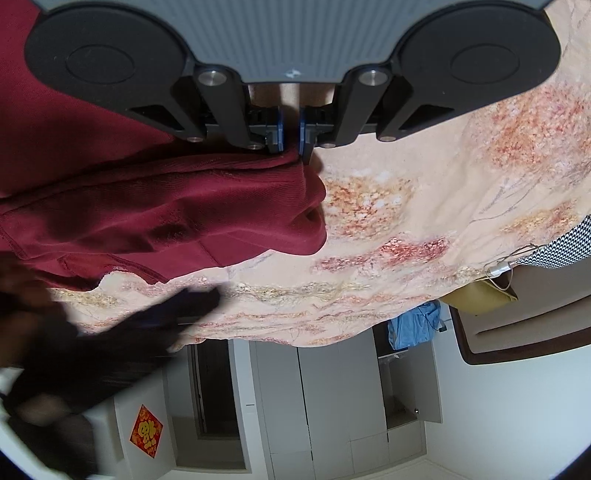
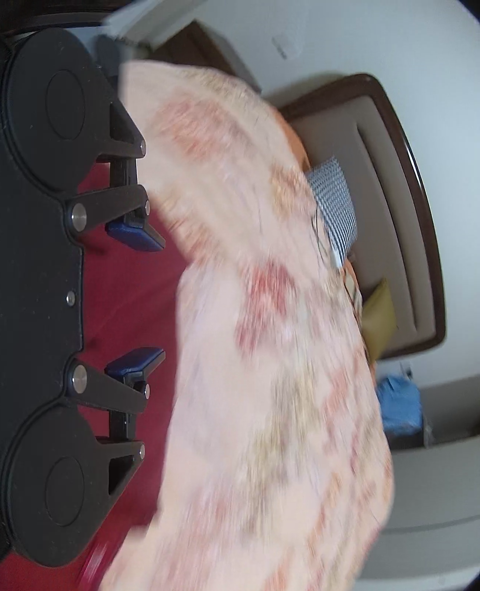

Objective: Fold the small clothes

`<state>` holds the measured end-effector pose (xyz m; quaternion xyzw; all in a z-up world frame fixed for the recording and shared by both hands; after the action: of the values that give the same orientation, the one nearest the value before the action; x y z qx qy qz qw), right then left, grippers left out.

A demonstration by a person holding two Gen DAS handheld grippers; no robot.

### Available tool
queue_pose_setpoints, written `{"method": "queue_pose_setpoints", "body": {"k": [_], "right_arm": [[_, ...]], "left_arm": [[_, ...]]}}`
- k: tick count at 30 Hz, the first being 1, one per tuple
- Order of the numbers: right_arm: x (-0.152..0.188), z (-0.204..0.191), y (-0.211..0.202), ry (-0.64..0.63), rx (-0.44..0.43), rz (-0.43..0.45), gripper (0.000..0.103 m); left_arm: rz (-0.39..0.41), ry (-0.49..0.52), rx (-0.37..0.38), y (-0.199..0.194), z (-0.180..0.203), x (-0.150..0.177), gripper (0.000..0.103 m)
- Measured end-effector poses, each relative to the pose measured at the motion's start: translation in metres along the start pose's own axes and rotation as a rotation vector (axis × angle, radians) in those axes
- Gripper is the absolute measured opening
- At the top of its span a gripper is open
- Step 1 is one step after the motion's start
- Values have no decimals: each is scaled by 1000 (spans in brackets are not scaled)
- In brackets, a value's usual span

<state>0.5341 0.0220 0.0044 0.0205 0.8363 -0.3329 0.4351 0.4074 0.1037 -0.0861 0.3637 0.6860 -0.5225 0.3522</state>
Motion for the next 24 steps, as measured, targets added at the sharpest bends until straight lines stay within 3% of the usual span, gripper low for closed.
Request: {"method": "queue_pose_setpoints", "body": {"k": [3, 4, 5, 7, 9, 11, 13, 17, 18, 20, 22, 24], "right_arm": [[-15, -7, 46, 29, -31, -62, 57], [-17, -8, 58, 33, -30, -88, 47], [-17, -8, 68, 36, -34, -123, 26], [-14, -11, 80, 35, -45, -172, 7], [-17, -16, 78, -23, -5, -146, 5], [-31, -19, 67, -100, 61, -44, 4], [-41, -18, 63, -121, 97, 13, 4], [-28, -15, 83, -146, 119, -47, 9], [-27, -15, 81, -141, 117, -37, 14], [-29, -12, 69, -105, 103, 0, 32], [-29, -11, 47, -95, 105, 23, 40], [-22, -7, 16, -100, 121, 39, 59]], "left_arm": [[2, -5, 3, 0, -1, 0, 8], [3, -6, 4, 0, -1, 0, 8], [3, -9, 6, -1, -1, 0, 8], [4, -19, 11, -1, -3, 0, 7], [5, -40, 17, -3, -5, -1, 6], [8, -69, 17, -7, -9, -2, 3], [1, -105, 15, -9, -13, -2, 1], [-51, -173, 32, -1, -18, 2, 1], [-50, -182, 41, -2, -20, 2, 1], [-49, -197, 64, -7, -23, 2, 3], [-70, -215, 80, -13, -28, 5, 4], [-80, -223, 92, -20, -32, 8, 14]]}}
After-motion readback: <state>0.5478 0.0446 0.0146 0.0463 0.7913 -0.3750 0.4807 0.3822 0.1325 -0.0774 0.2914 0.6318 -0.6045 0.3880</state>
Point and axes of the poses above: each gripper's, at about its wrist camera, not at the fingertips, and y roughly the way its jaws point, z to its right, x to its underside, the point moved 7 cm from there along y, roughly the way its jaws point, and after that the axes turned 9 degrees about -x, right-handed, at the moved point
